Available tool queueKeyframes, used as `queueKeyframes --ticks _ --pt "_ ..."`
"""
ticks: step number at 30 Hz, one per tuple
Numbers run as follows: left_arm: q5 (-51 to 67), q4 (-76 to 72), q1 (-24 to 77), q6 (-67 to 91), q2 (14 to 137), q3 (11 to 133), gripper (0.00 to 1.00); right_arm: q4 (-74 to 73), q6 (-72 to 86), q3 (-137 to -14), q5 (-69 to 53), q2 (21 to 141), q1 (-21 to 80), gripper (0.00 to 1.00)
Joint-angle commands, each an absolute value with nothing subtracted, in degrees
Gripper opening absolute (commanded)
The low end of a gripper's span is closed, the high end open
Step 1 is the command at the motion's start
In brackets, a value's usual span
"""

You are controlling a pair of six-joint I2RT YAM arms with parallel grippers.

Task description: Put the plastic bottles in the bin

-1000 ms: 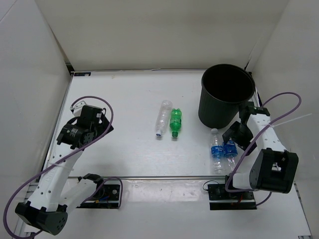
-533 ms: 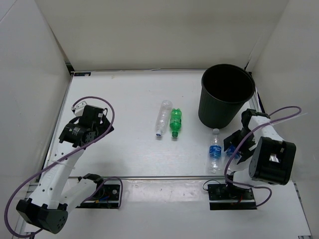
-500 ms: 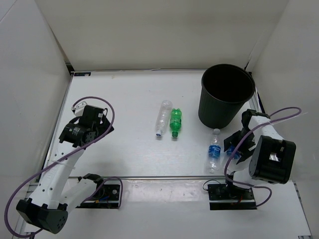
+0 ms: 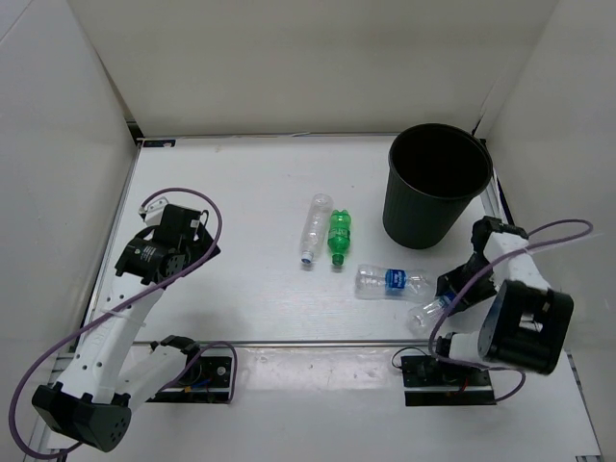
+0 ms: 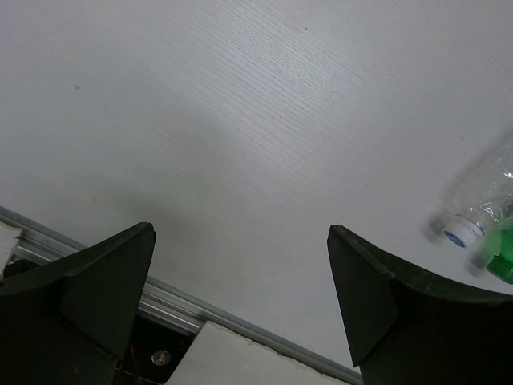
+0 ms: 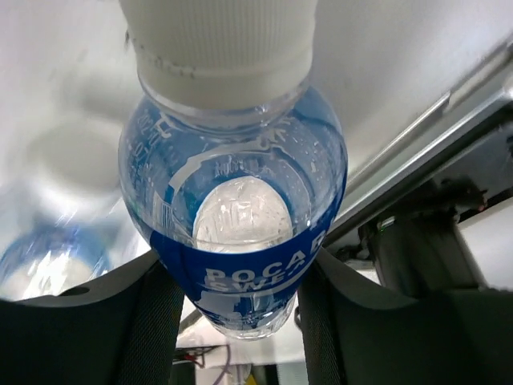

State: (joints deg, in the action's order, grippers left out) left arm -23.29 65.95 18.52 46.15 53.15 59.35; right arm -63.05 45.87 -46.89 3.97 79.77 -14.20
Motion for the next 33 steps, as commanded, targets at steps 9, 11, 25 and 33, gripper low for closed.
queueKeyframes --ticks 9,11,25,33 --pt "-22.85 64.96 18.72 48.08 54.49 60.12 1.00 -81.13 54.92 -77.39 -15.28 52.65 -14.41 0.17" --pt "-22.16 64.95 18.72 48.08 54.49 60.12 1.00 -78.06 55.55 -85.30 -15.29 55.62 -14.41 0.17" --pt "-20.13 64.33 19.34 42.71 59.77 64.50 1.00 -62.23 48.16 -127.44 0.44 92.45 -10.02 0.26" --pt "-24.16 69.95 19.34 46.92 67.75 68.90 1.00 -62.75 43.52 -118.83 2.55 87.73 -5.19 1.00"
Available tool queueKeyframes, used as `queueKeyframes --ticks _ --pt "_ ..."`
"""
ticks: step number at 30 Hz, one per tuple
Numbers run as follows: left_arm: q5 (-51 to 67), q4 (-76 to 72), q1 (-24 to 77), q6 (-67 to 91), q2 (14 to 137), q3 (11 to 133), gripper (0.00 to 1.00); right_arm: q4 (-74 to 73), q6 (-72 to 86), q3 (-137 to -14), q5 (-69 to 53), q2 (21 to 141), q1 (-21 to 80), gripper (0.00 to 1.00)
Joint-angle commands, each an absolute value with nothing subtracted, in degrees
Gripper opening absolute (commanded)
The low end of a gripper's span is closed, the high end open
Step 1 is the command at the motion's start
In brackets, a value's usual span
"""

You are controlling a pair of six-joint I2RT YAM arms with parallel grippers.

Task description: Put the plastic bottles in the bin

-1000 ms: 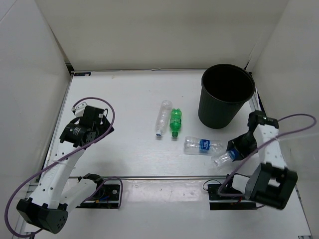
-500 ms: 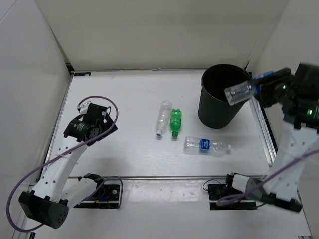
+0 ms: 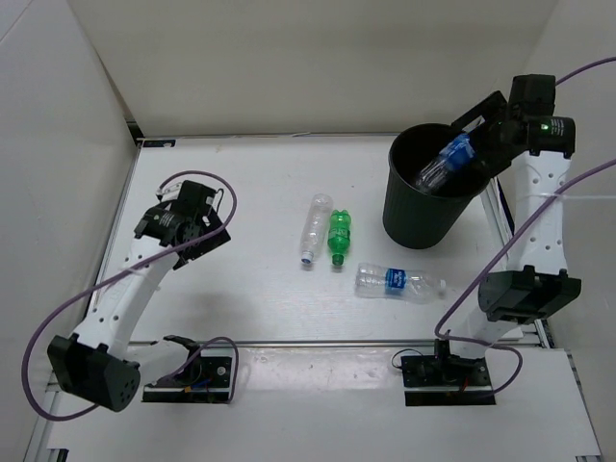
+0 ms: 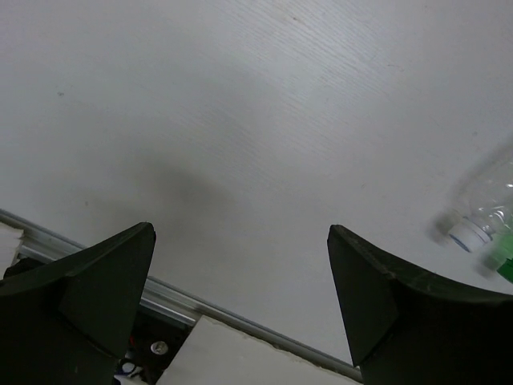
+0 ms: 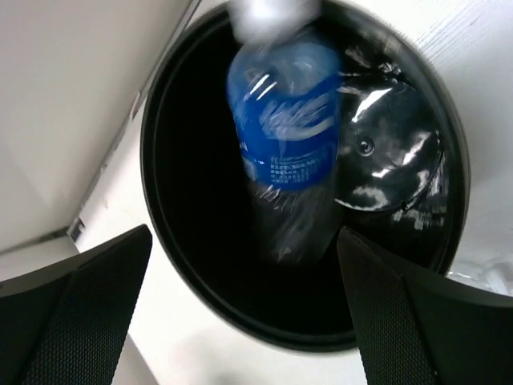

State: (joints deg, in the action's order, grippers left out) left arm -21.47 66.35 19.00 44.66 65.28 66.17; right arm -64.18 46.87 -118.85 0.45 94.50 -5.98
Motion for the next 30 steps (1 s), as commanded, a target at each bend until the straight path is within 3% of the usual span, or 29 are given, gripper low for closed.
queueKeyframes --ticks 1,5,15,23,30 --pt "-24.78 70.92 19.34 46.93 69.07 70.21 1.00 -63.28 42.37 -118.83 2.55 86.76 -4.66 1.00" --pt "-24.79 73.56 19.34 48.60 75.75 72.94 1.00 -64.51 42.27 -117.70 -1.74 80.61 -4.66 1.00" --pt "-16.97 67.50 19.34 45.26 72.87 71.90 1.00 -67.23 52.12 -78.42 -16.94 53.27 -5.19 1.00" --pt "-14.59 66.27 19.34 43.86 69.27 68.39 1.00 -69.09 53.16 -64.00 -19.86 51.33 -5.19 1.00" --pt "-14.06 68.11 19.34 42.10 64.69 67.32 1.00 -55.91 60.64 -46.52 -20.74 56.59 -4.66 1.00"
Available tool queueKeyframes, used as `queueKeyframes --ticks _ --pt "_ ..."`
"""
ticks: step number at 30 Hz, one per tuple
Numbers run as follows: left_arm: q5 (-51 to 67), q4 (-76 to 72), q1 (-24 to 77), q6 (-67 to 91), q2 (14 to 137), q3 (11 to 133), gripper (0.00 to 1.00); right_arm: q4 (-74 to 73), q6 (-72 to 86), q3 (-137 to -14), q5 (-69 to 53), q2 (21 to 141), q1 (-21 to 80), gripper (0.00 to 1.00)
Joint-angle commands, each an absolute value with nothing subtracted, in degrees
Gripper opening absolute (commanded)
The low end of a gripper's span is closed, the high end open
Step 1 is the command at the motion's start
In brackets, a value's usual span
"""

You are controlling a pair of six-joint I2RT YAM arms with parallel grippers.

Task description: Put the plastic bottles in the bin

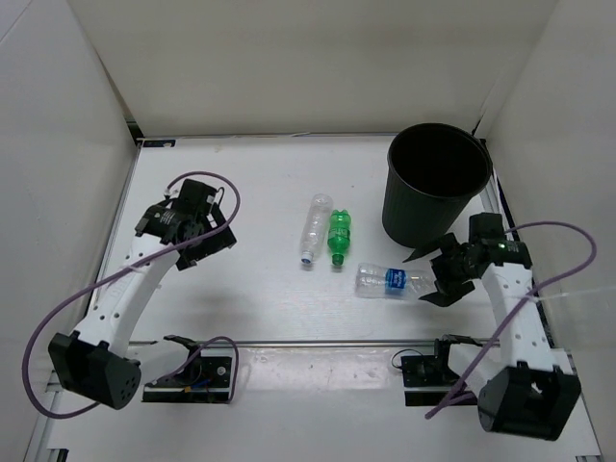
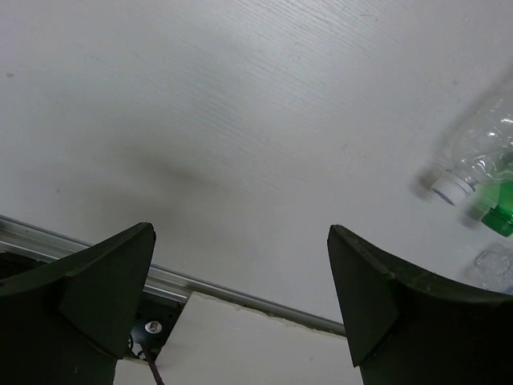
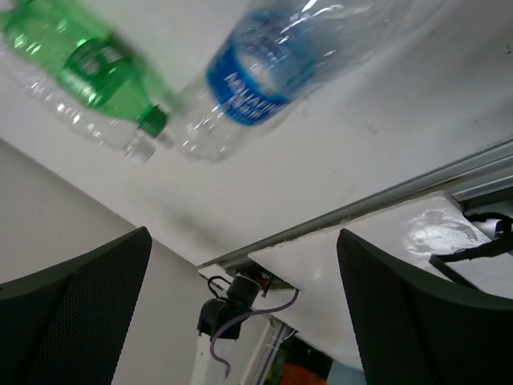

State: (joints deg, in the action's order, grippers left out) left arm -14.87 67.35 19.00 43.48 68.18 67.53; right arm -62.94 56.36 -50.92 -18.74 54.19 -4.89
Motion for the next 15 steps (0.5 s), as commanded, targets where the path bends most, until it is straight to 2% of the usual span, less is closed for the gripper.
queueKeyframes --ticks 1,15 --pt "-14.06 68.12 19.86 41.58 64.08 67.32 1.00 -53.29 61.25 -45.54 -20.22 58.78 -4.66 1.00" --pt "-14.06 71.10 19.86 41.04 59.51 66.27 1.00 -45.26 59.24 -46.58 -12.30 87.87 -4.13 1.00"
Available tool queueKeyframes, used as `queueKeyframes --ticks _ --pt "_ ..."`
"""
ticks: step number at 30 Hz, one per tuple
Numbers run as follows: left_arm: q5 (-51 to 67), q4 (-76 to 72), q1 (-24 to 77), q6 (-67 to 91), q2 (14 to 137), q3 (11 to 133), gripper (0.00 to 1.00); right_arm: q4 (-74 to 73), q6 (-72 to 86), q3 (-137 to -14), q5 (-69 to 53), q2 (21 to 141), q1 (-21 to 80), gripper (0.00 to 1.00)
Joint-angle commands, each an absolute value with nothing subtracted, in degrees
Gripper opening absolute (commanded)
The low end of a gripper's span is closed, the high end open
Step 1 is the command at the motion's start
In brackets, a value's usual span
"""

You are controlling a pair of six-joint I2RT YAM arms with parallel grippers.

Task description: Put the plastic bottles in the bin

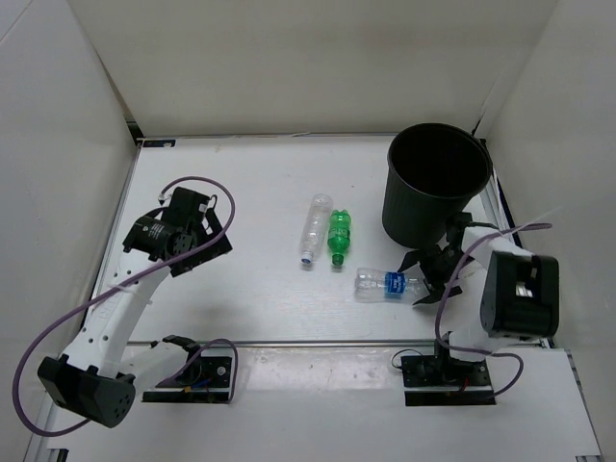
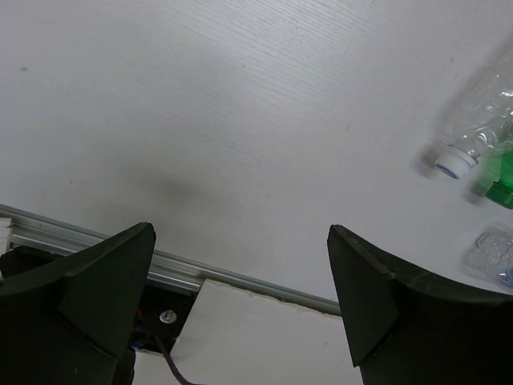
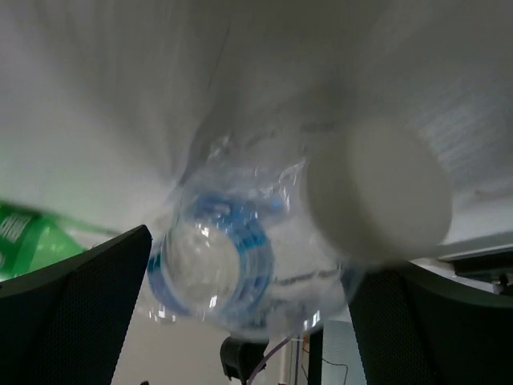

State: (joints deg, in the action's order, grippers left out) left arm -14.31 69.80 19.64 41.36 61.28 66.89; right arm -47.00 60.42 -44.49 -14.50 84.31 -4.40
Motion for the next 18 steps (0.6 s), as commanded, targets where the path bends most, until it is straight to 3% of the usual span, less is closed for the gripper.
queueKeyframes --ticks 1,2,3,6,14,18 --pt "-14.58 71.10 19.86 41.65 59.50 66.27 1.00 -45.26 58.54 -46.58 -12.91 90.85 -4.13 0.99" --pt "-14.59 71.63 19.86 41.66 59.50 66.27 1.00 -45.26 58.54 -46.58 -12.92 92.10 -4.13 0.96" --pt "-15.11 71.63 19.86 42.27 59.50 66.27 1.00 -45.26 58.01 -46.58 -12.92 93.59 -4.13 0.83" --pt "-15.64 71.63 19.86 43.07 58.97 66.27 1.00 -46.31 58.01 -45.97 -13.54 92.91 -4.13 0.60" --pt "-17.40 69.35 19.86 44.82 58.97 66.19 1.00 -62.82 55.03 -52.72 -14.24 73.50 -3.08 0.41" --pt "-17.40 65.40 19.86 45.35 58.97 64.87 1.00 -74.24 53.71 -66.41 -16.00 63.91 -3.08 0.34"
